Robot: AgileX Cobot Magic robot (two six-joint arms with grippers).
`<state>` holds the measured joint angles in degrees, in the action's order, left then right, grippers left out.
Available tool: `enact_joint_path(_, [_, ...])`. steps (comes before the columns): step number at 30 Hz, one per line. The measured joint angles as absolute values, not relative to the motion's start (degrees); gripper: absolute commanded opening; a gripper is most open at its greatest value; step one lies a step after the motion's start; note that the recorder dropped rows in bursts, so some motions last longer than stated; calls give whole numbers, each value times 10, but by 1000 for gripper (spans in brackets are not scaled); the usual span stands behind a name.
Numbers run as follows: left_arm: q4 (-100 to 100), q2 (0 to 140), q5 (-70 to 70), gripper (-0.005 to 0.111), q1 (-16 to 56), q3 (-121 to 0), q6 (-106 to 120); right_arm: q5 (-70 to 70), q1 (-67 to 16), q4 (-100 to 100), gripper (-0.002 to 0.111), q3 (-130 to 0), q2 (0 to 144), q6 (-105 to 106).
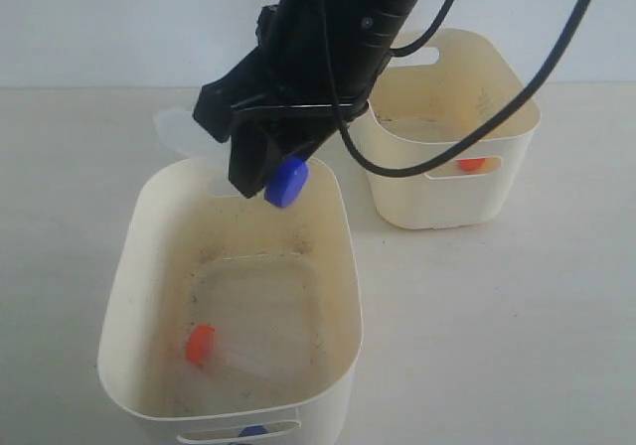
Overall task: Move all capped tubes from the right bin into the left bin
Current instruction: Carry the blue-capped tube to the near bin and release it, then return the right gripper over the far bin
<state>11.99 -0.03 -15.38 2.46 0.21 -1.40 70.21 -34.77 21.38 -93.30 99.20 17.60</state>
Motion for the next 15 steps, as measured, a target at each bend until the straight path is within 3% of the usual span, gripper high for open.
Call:
enact_joint_path(2, [120,0,-154,4,25,2,-14,702,-348,214,63,-932,992,177])
enact_joint_path(3, [120,0,-154,4,25,2,-14,702,-348,214,52,-932,992,174])
enact_joint_path(6, [120,0,-154,4,25,2,-14,702,-348,214,0,-932,992,161])
enact_joint_path(15, [120,0,-154,4,25,2,-14,676,-349,68,2,-932,992,119])
